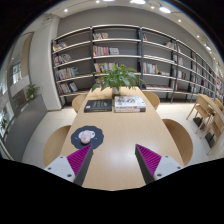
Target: Arrange mouse
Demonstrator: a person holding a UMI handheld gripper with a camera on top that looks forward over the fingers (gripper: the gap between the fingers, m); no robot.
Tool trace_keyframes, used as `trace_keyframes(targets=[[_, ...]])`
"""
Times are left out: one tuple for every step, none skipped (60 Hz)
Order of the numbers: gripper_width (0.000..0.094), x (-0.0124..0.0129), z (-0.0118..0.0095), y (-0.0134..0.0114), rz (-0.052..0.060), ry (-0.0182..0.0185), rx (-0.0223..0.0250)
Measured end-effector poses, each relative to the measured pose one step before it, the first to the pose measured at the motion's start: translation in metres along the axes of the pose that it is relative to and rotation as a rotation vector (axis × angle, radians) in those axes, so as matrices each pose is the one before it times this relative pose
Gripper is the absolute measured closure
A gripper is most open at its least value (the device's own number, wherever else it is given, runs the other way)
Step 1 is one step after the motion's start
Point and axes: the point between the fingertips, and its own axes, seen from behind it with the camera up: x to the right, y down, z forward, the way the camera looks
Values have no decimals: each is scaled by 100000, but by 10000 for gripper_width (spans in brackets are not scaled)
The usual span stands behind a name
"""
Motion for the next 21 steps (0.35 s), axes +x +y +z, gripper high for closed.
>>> trace_keyframes(targets=[[77, 123, -213, 218, -37, -70, -17], [80, 111, -231, 220, -77, -30, -57], [79, 136, -209, 214, -106, 48, -60], [77, 144, -210, 196, -93, 66, -97], [80, 159, -153, 157, -101, -38, -92], [80, 128, -217, 201, -61, -61, -41], [79, 110, -261, 115, -77, -94, 66], [79, 93, -194, 98, -104, -15, 25], [80, 83, -139, 127, -169, 25, 21], [79, 58, -158, 142, -181, -57, -62], [78, 38, -148, 134, -137, -139, -49], [79, -13, -132, 128, -28, -173, -48], [78, -34, -11, 100, 42, -166, -22], [77, 3, -111, 114, 52, -133, -49], [78, 41, -108, 53, -12, -87, 33], [78, 4, -107, 51, -39, -84, 36], [78, 16, -101, 52, -37, -92, 22], [78, -41, -166, 78, -102, -80, 72], [77, -5, -99, 30, -76, -102, 22], [78, -36, -106, 45, 12, -98, 9], [77, -6, -90, 46, 66, -100, -66]])
